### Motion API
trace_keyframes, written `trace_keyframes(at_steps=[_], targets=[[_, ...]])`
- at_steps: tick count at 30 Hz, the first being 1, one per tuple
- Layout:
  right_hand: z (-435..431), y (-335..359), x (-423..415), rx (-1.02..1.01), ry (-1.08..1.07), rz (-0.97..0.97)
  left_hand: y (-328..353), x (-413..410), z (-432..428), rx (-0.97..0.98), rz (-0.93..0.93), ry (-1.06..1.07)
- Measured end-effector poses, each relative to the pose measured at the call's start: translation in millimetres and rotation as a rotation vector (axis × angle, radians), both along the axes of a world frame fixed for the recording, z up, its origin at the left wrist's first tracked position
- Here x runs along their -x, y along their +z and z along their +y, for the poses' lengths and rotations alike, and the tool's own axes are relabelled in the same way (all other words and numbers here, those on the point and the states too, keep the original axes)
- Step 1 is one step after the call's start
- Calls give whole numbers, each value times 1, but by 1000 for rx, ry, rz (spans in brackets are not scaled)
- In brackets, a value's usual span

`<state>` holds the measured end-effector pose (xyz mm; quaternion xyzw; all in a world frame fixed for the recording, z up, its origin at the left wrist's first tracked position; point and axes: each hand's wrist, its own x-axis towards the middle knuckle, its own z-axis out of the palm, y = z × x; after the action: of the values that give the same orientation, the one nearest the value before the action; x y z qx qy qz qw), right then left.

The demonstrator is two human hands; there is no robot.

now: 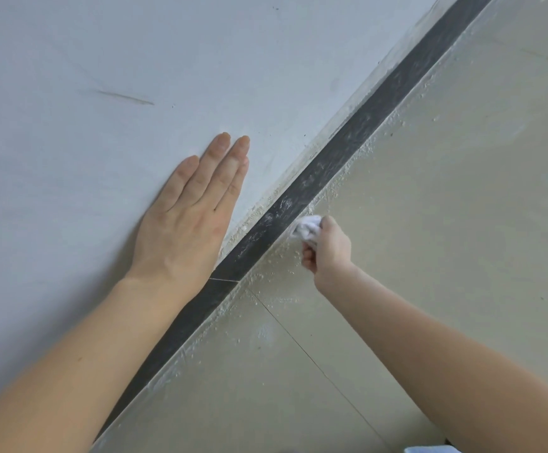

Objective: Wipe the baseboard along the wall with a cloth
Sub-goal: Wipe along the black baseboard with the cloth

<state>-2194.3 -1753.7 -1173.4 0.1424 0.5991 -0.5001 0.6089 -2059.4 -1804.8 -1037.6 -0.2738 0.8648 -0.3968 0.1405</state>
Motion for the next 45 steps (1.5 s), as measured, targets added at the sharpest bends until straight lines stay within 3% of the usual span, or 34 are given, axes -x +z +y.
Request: trace_keyframes(at_steps=[5,8,13,17,20,23,27,30,41,45], targets=[[18,3,-70,143,561,-135,-1,-1,0,19,-7,-34],[13,14,-89,154,470,-359,1,-2,0,15,-16,-43],[-8,25,-42,175,385,-268,3,-2,1,2,-23,-32],[-15,31,1,134,-9,-289,5,1,1,-27,19,-12],[-17,24,21,110,-198,-133,4,0,0,-46,43,-5],[-7,16,9,66,-33,-74,3,0,1,-59,57,-12],[11,6,-49,65,425,-210,3,2,1,-45,45,-22],[17,-2,-84,93,526,-338,3,2,2,-27,27,-14],[-28,-14,-6,85,187,-106,3,2,2,-88,74,-6],[-25,-12,28,113,-202,-87,4,3,1,-117,101,3]])
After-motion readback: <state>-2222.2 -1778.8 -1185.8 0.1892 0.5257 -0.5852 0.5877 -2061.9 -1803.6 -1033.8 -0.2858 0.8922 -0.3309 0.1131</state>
